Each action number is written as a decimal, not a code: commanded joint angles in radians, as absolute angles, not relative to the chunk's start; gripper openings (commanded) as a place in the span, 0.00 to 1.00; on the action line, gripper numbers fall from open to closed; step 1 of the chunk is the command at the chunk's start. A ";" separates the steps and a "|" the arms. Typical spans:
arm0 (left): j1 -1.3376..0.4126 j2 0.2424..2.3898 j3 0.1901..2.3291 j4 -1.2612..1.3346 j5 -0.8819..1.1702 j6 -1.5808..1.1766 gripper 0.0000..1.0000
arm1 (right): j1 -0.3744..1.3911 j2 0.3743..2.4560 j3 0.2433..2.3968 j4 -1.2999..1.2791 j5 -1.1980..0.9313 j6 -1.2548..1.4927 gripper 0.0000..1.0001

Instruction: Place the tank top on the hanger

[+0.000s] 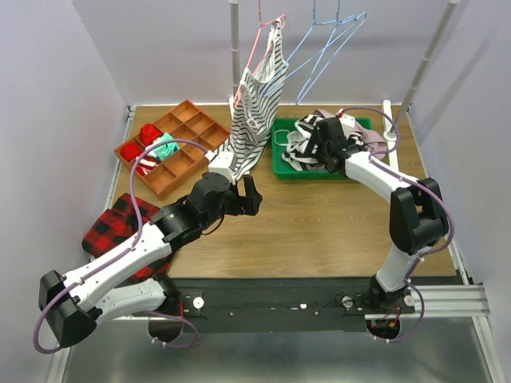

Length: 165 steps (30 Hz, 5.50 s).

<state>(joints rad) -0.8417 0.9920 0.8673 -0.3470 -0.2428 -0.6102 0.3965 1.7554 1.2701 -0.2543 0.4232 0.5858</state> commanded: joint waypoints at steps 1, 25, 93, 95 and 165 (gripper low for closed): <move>-0.844 1.006 0.903 -0.371 -0.232 -0.584 0.99 | 0.362 1.824 1.307 -0.247 0.368 0.581 0.96; -0.841 1.034 0.884 -0.350 -0.222 -0.591 0.99 | 0.364 1.680 0.895 -0.196 0.272 0.790 0.96; -1.063 1.763 1.118 0.118 -0.159 -0.744 0.99 | 0.189 1.336 0.838 -0.603 0.643 0.850 0.71; -1.060 1.708 1.082 0.092 -0.186 -0.735 0.99 | 0.187 1.336 0.845 -0.583 0.618 0.835 0.49; -0.939 0.962 0.781 -0.336 -0.463 -0.680 0.98 | 0.396 0.882 0.824 -0.566 -0.252 0.615 0.73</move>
